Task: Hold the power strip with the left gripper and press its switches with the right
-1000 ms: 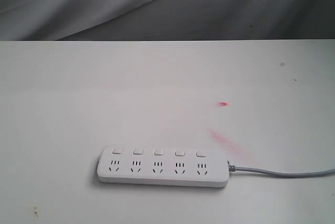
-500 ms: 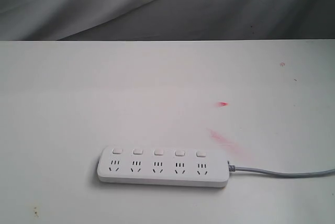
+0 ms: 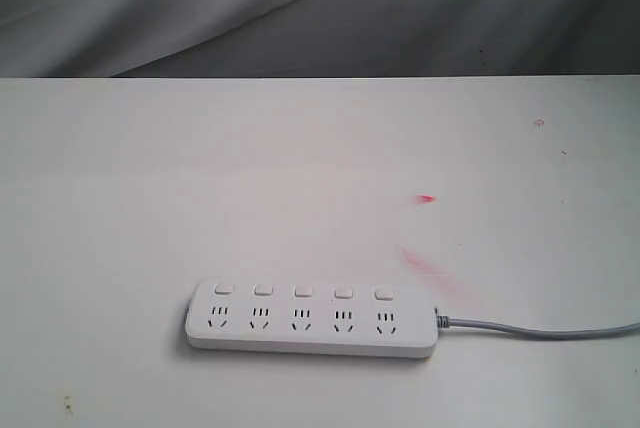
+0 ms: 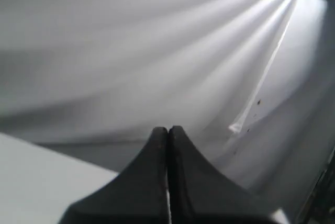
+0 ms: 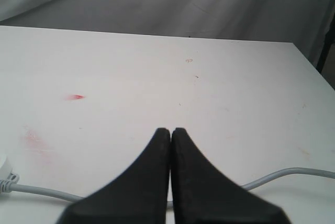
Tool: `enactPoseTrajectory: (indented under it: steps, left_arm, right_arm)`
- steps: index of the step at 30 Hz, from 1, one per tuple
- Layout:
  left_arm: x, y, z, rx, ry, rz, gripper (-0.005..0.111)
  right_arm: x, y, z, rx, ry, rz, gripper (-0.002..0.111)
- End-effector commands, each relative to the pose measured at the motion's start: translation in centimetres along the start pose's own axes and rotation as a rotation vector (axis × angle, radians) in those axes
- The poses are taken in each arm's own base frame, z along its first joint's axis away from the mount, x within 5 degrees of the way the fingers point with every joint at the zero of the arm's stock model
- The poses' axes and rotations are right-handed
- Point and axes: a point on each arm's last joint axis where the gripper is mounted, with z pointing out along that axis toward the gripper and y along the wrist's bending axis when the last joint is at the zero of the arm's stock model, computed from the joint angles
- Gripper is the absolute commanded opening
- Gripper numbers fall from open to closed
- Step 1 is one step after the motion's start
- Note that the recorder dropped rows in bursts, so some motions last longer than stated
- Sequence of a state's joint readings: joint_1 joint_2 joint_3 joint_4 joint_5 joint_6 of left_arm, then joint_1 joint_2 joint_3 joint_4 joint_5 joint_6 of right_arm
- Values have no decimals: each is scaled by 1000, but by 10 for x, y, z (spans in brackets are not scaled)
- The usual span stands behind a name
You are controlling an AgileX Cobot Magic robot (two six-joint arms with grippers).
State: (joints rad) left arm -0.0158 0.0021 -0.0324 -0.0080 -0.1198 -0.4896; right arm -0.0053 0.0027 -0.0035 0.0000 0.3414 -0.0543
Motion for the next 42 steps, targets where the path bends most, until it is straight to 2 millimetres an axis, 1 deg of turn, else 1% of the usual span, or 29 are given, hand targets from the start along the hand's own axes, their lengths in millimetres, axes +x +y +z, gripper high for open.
enactPoseTrajectory:
  steps: [1, 4, 6, 9, 12, 15, 19, 23, 25, 27, 30, 34, 38, 42]
  left_arm:
    - [-21, -11, -1, -52, 93, 36, 0]
    - [-46, -23, 3, -75, 128, 208, 0]
    - [-59, -29, 8, -106, 199, 307, 0]
    - [-67, -32, 23, -145, 331, 405, 0]
    - [-71, -35, 41, -140, 409, 490, 0]
    - [-76, -40, 58, -109, 461, 570, 0]
    - [-78, -48, 76, -46, 511, 618, 0]
    - [-72, -58, 89, 48, 580, 664, 0]
    - [-64, -62, 95, 102, 639, 696, 0]
    - [-53, -68, 97, 194, 700, 784, 0]
    - [-42, -73, 94, 305, 780, 931, 0]
    - [-39, -70, 89, 317, 834, 1049, 0]
    - [-36, -67, 84, 318, 911, 1039, 0]
    - [-25, -68, 69, 459, 1080, 1030, 0]
  right_arm:
    - [0, -1, 0, 8, -6, -3, 0]
    - [0, -1, 0, 8, -6, -3, 0]
    - [0, -1, 0, 8, -6, -3, 0]
    - [0, -1, 0, 8, -6, -3, 0]
    - [0, -1, 0, 8, -6, -3, 0]
    - [0, -1, 0, 8, -6, -3, 0]
    - [0, -1, 0, 8, -6, -3, 0]
    - [0, -1, 0, 8, -6, -3, 0]
    - [0, -1, 0, 8, -6, -3, 0]
    - [0, -1, 0, 8, -6, -3, 0]
    - [0, -1, 0, 8, -6, -3, 0]
    - [0, -1, 0, 8, -6, -3, 0]
    - [0, -1, 0, 8, -6, -3, 0]
    - [0, -1, 0, 8, -6, -3, 0]
